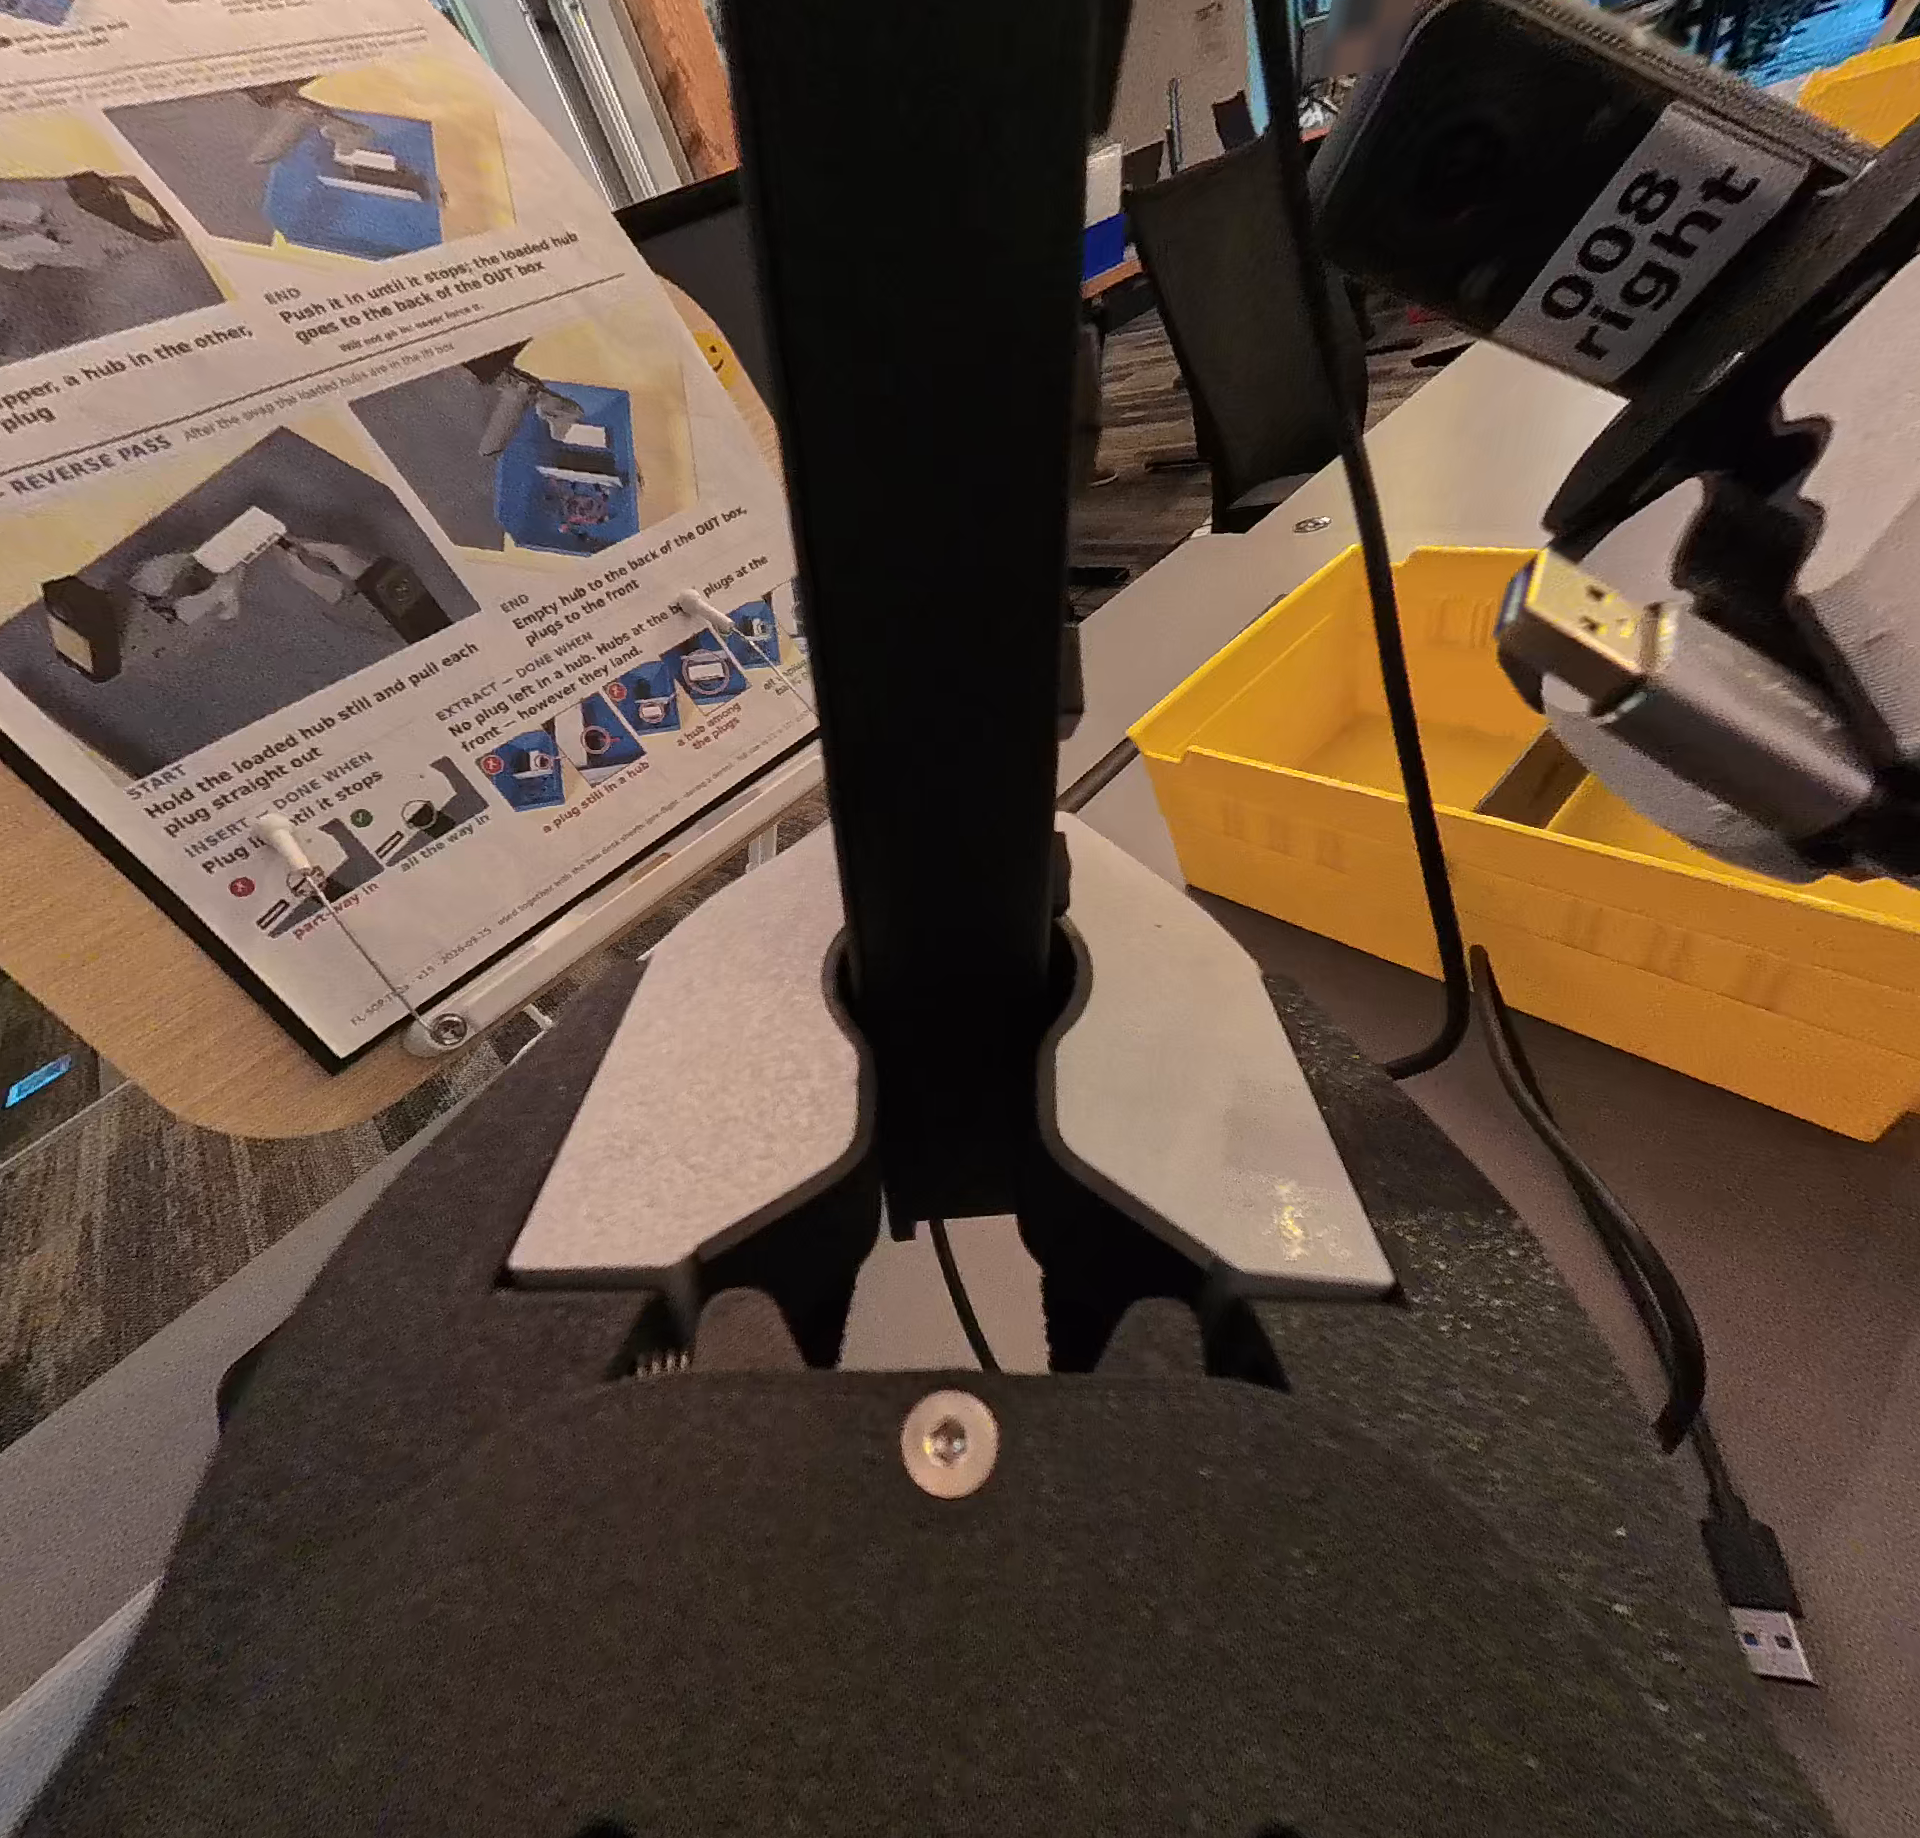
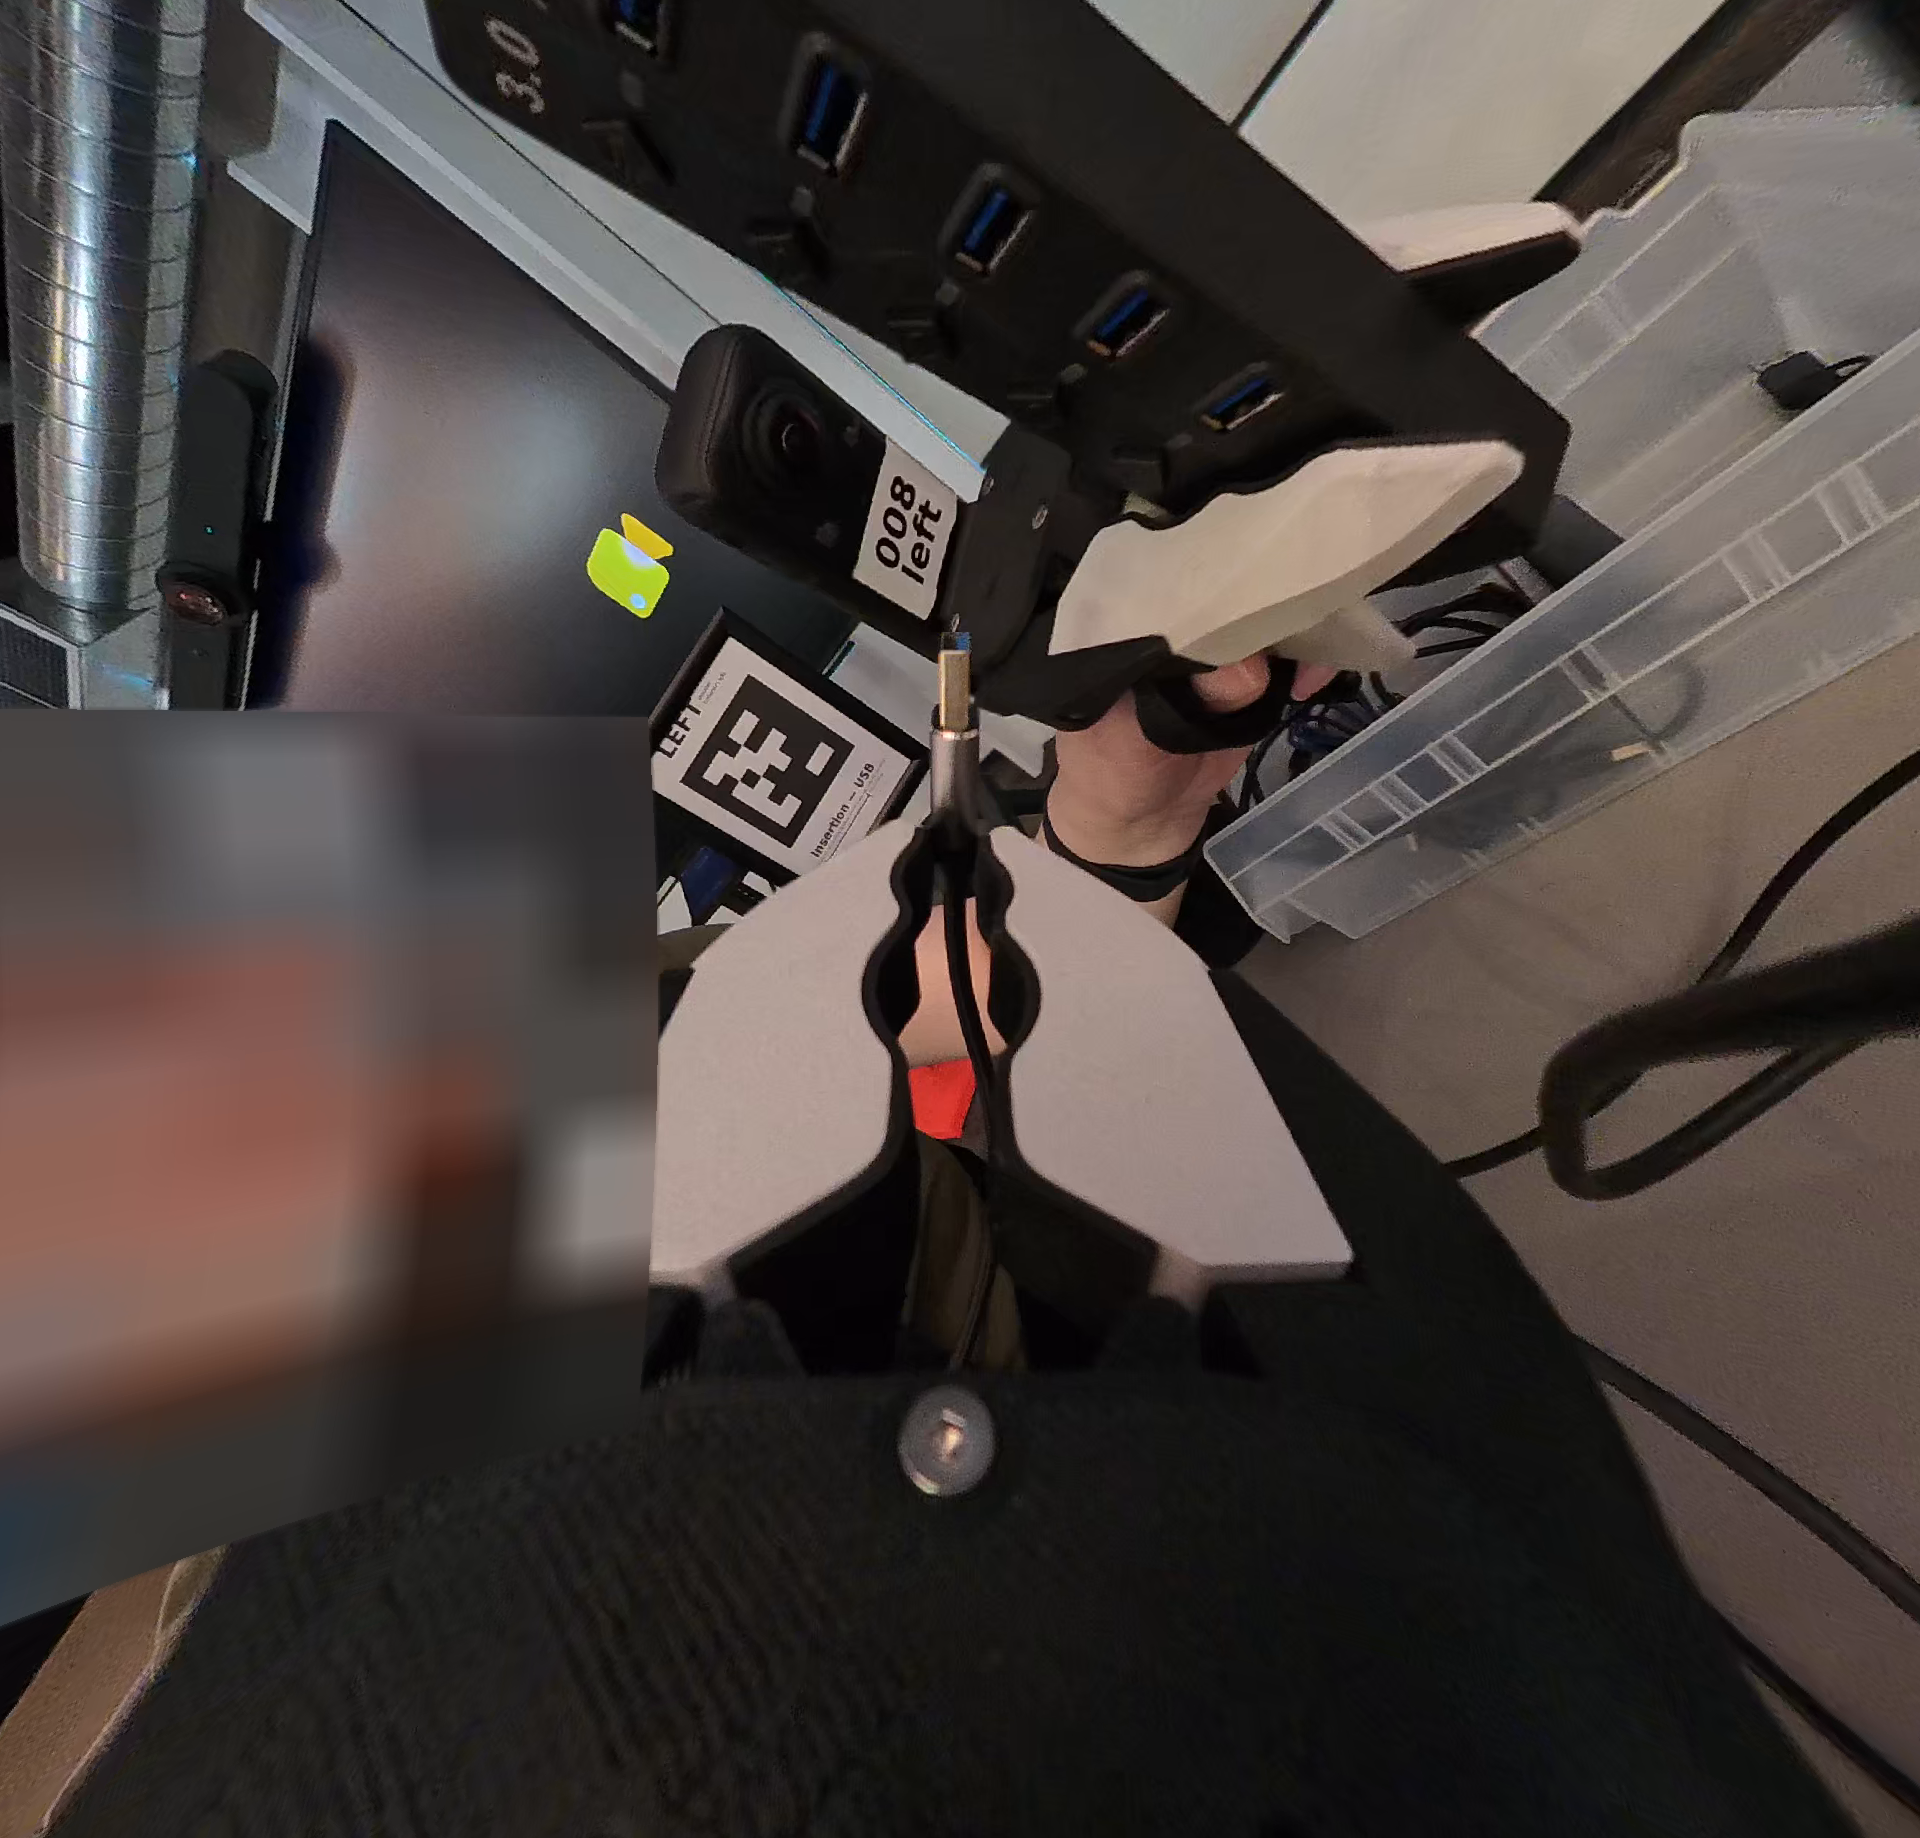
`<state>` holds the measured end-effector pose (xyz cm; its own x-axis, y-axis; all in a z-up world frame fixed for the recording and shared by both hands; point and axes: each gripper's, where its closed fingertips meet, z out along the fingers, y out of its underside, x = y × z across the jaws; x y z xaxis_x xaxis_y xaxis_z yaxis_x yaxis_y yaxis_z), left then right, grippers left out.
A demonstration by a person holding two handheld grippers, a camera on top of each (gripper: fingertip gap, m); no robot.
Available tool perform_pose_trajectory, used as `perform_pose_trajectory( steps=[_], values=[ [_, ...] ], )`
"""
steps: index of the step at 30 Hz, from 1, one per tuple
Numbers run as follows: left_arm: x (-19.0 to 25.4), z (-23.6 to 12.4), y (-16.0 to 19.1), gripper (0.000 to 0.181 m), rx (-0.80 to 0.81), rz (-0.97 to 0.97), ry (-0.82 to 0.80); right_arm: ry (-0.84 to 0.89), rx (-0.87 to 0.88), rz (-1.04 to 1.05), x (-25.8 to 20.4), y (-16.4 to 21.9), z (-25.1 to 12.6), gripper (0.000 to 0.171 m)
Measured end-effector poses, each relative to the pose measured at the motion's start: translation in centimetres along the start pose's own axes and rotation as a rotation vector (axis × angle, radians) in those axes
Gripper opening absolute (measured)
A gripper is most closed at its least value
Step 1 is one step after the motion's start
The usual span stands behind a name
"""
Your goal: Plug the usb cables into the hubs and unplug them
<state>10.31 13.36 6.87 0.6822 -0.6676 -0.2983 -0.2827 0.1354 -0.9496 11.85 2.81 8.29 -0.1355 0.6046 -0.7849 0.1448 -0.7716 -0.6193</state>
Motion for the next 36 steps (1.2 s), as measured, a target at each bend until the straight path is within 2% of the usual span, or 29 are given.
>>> perform_pose_trajectory(
  steps=[14,25,31,36],
  values=[
    [2.6,0.4,-0.2,0.026,0.007,0.055,0.104,-0.009,0.019,0.029,-0.3,-0.3,-1.5,0.008],
    [1.6,0.7,0.7,0.026,-0.041,-0.003,0.052,0.066,0.026,-0.023,-0.4,-0.4,-1.6,0.008],
    [0.8,0.7,1.1,0.026,-0.062,-0.015,0.023,-0.046,-0.119,-0.01,-2.6,2.2,0.6,0.008],
    [0.4,0.5,1.1,0.026,-0.066,-0.029,0.015,-0.068,-0.195,0.004,-2.7,3.7,2.4,0.008]
  ],
)
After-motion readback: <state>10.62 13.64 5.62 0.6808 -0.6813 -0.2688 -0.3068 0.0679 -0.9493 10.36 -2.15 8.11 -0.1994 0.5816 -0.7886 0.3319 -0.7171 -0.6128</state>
